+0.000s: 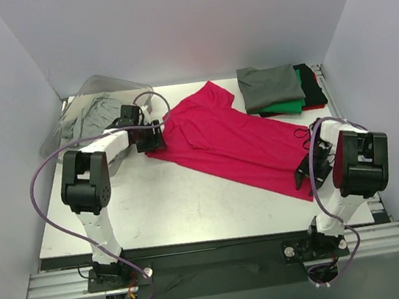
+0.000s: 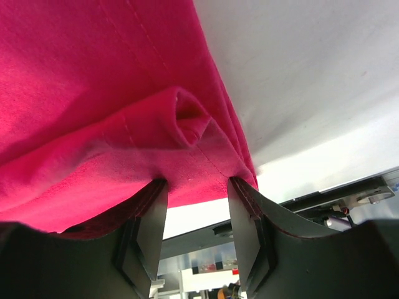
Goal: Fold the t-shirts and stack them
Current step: Fold the flattened tshirt in 1/3 of the way
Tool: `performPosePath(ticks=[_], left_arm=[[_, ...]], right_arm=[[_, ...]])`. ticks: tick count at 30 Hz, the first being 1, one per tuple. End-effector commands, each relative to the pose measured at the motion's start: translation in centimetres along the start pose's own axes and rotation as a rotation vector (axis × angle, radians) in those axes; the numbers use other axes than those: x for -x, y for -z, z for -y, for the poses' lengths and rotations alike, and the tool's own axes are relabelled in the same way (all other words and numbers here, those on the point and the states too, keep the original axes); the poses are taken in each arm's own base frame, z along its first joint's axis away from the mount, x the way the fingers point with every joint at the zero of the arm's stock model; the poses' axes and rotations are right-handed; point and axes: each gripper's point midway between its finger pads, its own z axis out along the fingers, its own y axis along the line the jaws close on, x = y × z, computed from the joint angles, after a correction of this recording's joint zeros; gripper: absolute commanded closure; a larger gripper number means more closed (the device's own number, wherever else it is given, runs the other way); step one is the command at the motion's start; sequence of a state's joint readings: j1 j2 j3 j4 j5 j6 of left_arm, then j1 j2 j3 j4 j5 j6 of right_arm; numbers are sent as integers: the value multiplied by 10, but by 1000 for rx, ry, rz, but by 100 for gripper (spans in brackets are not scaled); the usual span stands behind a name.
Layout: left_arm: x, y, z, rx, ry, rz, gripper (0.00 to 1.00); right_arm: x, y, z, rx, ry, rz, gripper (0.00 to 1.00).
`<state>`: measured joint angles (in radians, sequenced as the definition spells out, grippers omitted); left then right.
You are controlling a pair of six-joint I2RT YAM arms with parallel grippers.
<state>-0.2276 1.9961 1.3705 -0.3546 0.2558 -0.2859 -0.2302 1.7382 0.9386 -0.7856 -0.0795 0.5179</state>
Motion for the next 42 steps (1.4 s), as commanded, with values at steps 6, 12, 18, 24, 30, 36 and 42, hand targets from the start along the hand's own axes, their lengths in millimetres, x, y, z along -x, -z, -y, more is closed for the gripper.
performPosePath(ticks=[6,12,18,24,30,36,42], left_arm=[[28,0,11,-27,-132,49,33],[38,8,35,-54,-171,73,32],[39,23,72,-102,-172,92,32],[1,21,78,-124,-84,39,32],[-11,5,69,-115,-87,17,30],[-20,-10,57,-82,-90,1,30],[-41,-5,39,-21,-77,-27,30]], right_arm=[[0,-12,29,-158,-16,-8,57],[3,-6,27,-148,-17,2,57],[7,15,24,-121,-10,52,53],[2,39,10,-68,17,104,51],[-2,57,-22,-38,92,165,47],[-4,47,-74,24,191,132,45],[-15,11,-82,1,211,49,44]])
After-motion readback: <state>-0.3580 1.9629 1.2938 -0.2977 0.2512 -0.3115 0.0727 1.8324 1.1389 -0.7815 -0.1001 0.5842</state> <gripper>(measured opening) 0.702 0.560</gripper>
